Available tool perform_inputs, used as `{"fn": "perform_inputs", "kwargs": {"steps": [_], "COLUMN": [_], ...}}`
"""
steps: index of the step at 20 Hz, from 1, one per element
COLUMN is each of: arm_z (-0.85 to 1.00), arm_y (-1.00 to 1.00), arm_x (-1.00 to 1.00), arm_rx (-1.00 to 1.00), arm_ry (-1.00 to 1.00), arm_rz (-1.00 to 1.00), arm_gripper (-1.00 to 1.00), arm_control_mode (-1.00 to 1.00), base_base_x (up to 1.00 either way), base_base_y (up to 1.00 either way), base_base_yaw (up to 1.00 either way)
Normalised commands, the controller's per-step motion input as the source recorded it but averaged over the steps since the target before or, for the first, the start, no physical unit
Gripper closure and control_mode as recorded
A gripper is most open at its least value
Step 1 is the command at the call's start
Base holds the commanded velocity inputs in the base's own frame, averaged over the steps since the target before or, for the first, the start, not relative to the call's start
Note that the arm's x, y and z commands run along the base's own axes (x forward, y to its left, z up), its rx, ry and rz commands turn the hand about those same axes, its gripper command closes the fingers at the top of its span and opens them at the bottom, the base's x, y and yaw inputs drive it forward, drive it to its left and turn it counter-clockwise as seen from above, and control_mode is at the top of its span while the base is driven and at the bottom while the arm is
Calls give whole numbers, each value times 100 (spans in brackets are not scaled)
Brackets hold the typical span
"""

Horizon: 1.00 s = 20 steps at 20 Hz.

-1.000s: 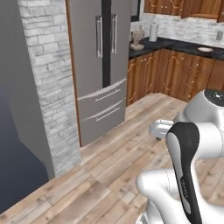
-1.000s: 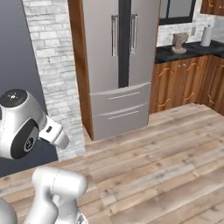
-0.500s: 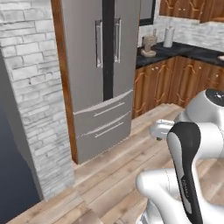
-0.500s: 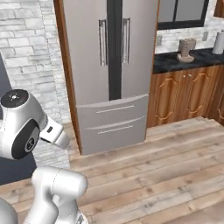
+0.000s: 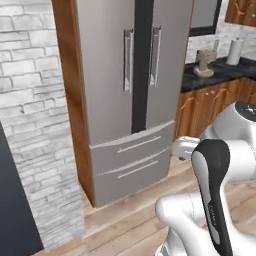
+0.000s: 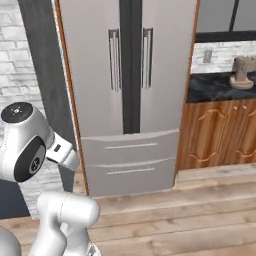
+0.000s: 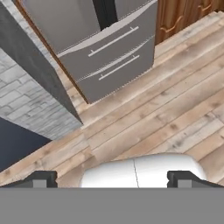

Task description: Move the hot dog bun to the plate on the dining table and place the condiment next to that plate. Then navigate to the fridge and take the sausage and place it on the plate as well.

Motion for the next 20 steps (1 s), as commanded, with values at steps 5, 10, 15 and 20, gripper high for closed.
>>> {"fn": "perform_inputs", "kwargs": {"steps": [5,10,15,20], "arm_z": [0,0,0,0], "arm_y": [0,0,0,0], "arm_x": [0,0,0,0], "arm_rx": [0,0,0,0], "arm_ry": [0,0,0,0], "arm_rz": [0,0,0,0], "arm_gripper": [-100,-100,-100,-100], "arm_control_mode": [100,100,100,100], "base_base_x": [93,72,63,45], "base_base_y": [-51,-57,-48,-35], "base_base_yaw": [37,32,30,27]}}
